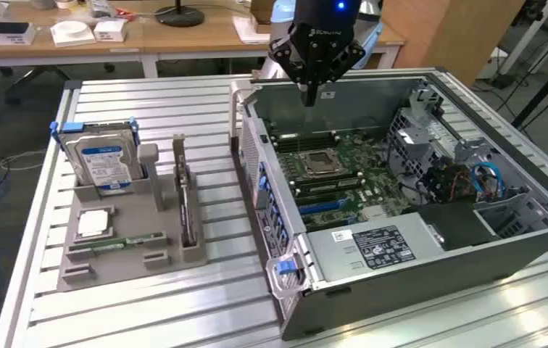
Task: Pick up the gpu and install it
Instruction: 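Reach for the gpu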
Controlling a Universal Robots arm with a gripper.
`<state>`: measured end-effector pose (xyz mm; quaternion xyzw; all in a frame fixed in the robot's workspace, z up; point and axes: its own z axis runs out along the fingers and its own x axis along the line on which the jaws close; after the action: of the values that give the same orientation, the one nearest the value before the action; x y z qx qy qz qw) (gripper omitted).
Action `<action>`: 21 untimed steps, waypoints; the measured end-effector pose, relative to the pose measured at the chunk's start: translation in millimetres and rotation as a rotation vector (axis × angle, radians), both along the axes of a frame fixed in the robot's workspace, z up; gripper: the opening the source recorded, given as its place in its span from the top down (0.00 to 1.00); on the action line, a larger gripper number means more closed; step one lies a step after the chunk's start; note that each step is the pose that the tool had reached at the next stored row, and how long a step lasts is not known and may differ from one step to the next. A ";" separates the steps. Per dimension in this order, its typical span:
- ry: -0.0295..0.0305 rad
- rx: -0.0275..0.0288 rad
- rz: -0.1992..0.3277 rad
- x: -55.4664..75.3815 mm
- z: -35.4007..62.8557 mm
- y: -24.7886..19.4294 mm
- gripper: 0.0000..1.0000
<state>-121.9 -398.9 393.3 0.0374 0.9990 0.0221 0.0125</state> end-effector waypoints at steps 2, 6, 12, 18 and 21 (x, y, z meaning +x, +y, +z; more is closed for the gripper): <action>0.0000 0.0000 0.000 0.0 0.0 0.0 0.89; -0.0001 0.0001 0.000 0.0 -0.1 0.1 0.89; 0.0000 0.0001 0.000 -0.1 0.0 0.1 0.89; -0.0001 0.0001 0.000 -0.8 -0.1 0.2 0.89; 0.0000 0.0000 0.000 -4.6 -0.3 0.1 0.89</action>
<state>-126.5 -398.8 393.0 0.0375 0.9990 0.0221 0.0125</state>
